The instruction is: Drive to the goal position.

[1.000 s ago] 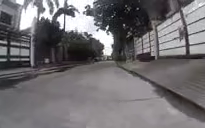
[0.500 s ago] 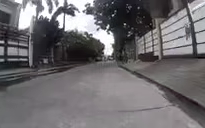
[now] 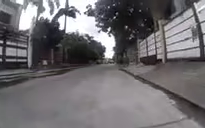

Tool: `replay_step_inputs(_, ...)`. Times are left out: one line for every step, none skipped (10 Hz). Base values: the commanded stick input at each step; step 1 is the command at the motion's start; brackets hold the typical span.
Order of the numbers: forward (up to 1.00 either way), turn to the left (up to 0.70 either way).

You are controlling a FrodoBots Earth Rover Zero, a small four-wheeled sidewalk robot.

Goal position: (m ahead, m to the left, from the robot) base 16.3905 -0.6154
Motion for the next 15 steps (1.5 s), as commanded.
replay_step_inputs(0.7,-0.35)
replay_step_inputs(0.7,-0.12)
replay_step_inputs(0.7,0.0)
replay_step_inputs(0.7,0.0)
replay_step_inputs(0.7,0.0)
replay_step_inputs(0.7,0.0)
replay_step_inputs(0.7,0.0)
replay_step_inputs(0.7,0.0)
replay_step_inputs(0.7,0.0)
replay_step_inputs(0.7,0.0)
replay_step_inputs(0.7,0.0)
replay_step_inputs(0.7,0.0)
replay_step_inputs(0.7,0.0)
replay_step_inputs(0.7,0.0)
replay_step_inputs(0.7,0.0)
